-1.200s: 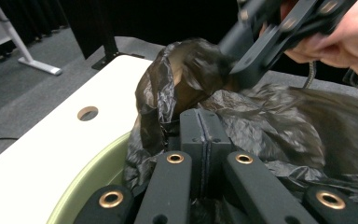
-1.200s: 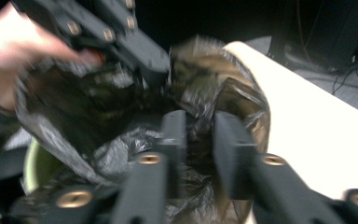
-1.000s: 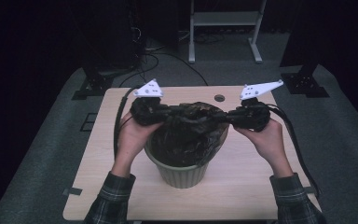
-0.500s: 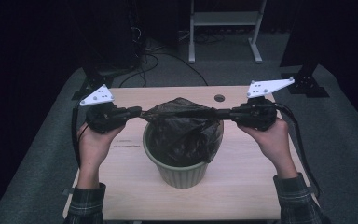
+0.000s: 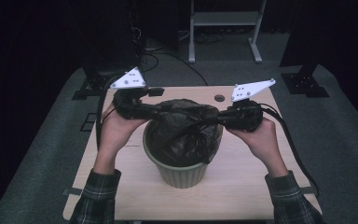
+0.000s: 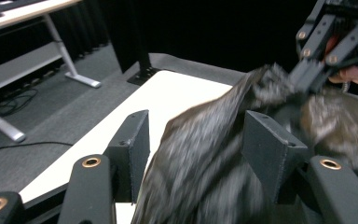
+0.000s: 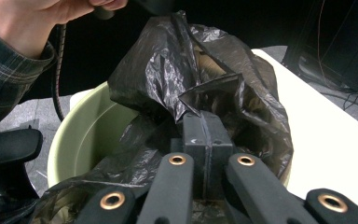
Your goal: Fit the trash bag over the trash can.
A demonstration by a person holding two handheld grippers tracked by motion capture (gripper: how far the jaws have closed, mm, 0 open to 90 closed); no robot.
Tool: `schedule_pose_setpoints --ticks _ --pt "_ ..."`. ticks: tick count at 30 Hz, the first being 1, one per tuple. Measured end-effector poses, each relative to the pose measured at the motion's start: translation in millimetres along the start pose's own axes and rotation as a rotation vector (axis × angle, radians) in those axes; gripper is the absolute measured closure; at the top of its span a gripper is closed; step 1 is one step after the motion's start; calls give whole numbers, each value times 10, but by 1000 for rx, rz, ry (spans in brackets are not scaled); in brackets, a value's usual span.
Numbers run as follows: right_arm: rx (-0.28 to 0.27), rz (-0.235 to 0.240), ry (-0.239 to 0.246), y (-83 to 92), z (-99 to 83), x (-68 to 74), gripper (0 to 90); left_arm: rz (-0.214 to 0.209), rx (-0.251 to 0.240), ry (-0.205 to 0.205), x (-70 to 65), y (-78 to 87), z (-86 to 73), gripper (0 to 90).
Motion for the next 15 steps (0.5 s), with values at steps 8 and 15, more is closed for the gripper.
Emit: schedule_pose_setpoints --ticks 8,15 --pt "8 11 1 -37 -10 7 899 -80 36 -22 -113 -405 138 413" --pt "1 15 7 -49 -14 5 899 -90 111 -38 -135 -594 88 510"
Point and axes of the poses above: each handheld gripper's, and its own axes: y roughly backward along the jaws, z roughly out of its top, x roughly to its left, the point moved 2 cm from there along -y, roughly forward along the jaws, and after that the axes turned 9 degrees about y, right-handed, at the moved point
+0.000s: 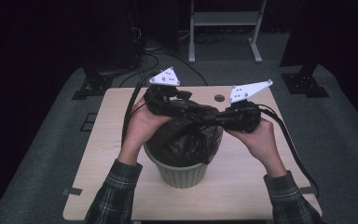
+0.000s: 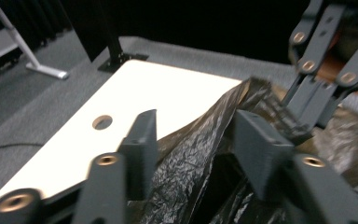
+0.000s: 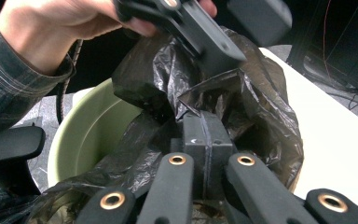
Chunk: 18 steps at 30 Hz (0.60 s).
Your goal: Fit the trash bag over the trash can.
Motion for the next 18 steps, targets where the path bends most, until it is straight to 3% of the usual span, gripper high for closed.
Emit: schedule_pose_setpoints --ticks 2,4,7,12,18 --pt "0 2 -2 -1 -4 4 899 -9 16 0 4 -24 -29 617" --pt "1 3 -4 -1 -9 2 899 7 34 -2 23 -26 -59 740" --pt "-3 4 -6 12 -21 6 899 24 33 34 84 19 -109 898" --pt "-6 -2 -11 84 -73 10 899 101 -7 105 259 235 -245 899" --pt "-6 -25 -19 227 -134 -12 899 161 -46 182 435 592 -481 899"
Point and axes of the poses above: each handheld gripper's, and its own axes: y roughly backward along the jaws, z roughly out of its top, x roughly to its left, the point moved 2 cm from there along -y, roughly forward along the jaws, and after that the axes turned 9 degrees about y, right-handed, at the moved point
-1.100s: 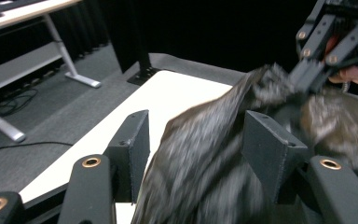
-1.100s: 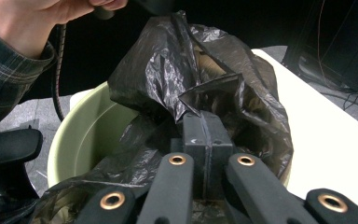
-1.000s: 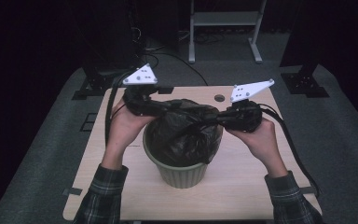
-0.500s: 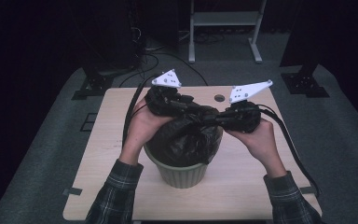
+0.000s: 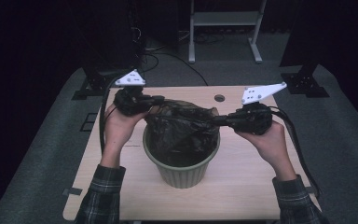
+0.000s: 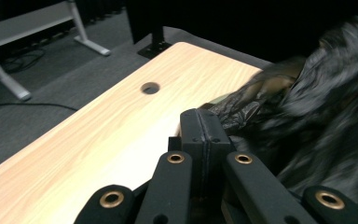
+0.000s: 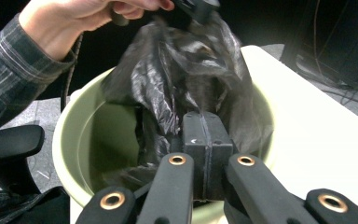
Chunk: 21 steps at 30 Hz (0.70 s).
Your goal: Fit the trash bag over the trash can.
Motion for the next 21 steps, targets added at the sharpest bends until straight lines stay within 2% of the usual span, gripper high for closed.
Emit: schedule_pose_setpoints --ticks 4,9,12,18,21 --pt "2 -15 -5 108 -31 -7 899 13 -39 39 77 243 -155 899" --pt "18 -27 -20 235 -115 29 899 44 -92 61 85 582 -382 899" --pt "30 -31 -39 302 -211 59 898 46 -121 83 87 733 -514 899" --pt "80 -17 -96 328 -550 112 899 38 -112 115 26 838 -872 899" --pt "101 -3 -132 311 -740 143 899 9 -88 141 -1 805 -1051 899"
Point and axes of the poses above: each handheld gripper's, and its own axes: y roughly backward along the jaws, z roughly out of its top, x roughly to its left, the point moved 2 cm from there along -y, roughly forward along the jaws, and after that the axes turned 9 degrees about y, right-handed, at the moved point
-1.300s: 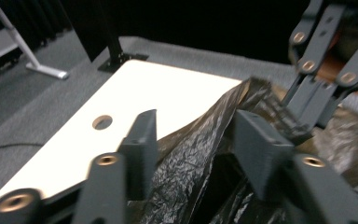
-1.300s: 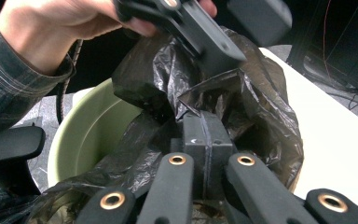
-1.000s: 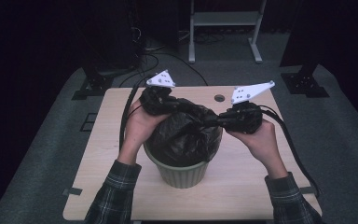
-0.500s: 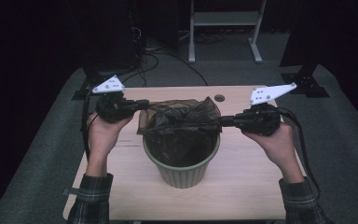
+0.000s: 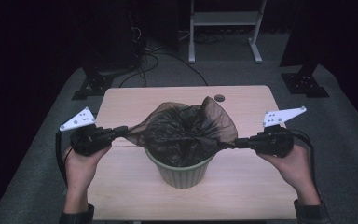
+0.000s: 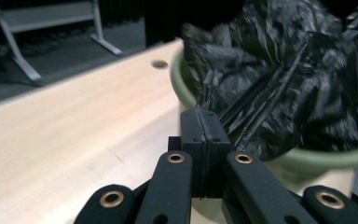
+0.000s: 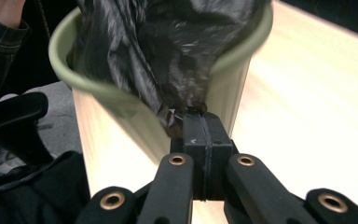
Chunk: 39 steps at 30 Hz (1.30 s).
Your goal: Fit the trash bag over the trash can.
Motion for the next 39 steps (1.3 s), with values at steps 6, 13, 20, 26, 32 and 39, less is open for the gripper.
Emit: schedule_pose_setpoints --ticks 6,13,20,26,32,39 --pt "32 40 -12 -83 -171 93 899 -11 46 26 -2 4 -226 899" --pt "39 16 -22 20 -222 98 899 -11 63 49 27 115 -320 900" --pt "23 -4 -49 43 -224 22 744 -19 59 36 28 77 -289 712" --pt "-51 -73 -51 198 -23 -119 595 -4 13 -15 47 121 -2 497" --pt "-103 -85 -54 165 252 -295 504 -23 30 -60 84 -91 272 415" --pt "-117 -73 -66 -187 534 -554 446 -59 80 -60 190 -539 431 375"
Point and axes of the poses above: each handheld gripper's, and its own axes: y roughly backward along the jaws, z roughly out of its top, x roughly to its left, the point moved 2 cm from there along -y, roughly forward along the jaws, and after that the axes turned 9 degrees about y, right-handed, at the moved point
